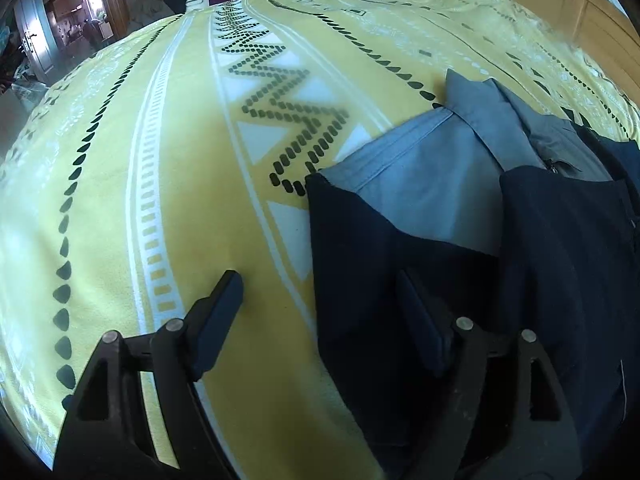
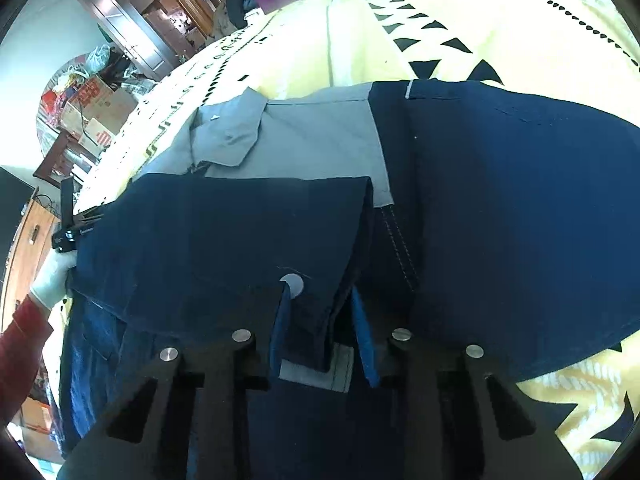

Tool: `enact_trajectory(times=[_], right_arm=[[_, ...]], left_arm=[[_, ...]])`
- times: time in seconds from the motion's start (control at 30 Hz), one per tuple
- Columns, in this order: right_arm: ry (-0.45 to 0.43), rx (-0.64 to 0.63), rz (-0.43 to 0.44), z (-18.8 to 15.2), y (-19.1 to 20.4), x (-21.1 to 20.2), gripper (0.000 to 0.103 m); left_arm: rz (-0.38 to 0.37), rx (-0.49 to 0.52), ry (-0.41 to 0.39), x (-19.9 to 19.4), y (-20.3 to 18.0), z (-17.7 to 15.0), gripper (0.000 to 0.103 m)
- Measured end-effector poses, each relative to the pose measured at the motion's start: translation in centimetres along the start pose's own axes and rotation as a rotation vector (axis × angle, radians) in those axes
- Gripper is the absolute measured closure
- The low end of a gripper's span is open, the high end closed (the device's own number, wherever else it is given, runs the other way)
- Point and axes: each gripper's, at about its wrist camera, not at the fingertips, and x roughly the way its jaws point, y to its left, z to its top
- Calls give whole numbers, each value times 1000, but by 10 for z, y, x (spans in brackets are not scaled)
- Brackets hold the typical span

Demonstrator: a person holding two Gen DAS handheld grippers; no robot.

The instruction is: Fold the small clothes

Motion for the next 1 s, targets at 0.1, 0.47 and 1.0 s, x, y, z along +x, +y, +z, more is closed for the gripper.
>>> enact_trajectory(times=[0.1, 0.47, 1.0], right_arm=[[38, 3, 18, 1, -2, 12, 56], [104, -28, -33, -10, -37, -17, 100], [122, -192, 7, -17, 25, -65, 65]], left_arm=[[-3, -1, 0, 0, 2, 1, 24], [-14, -21, 0, -2, 10, -1, 18], [-62, -112, -197, -138, 0, -49, 27]])
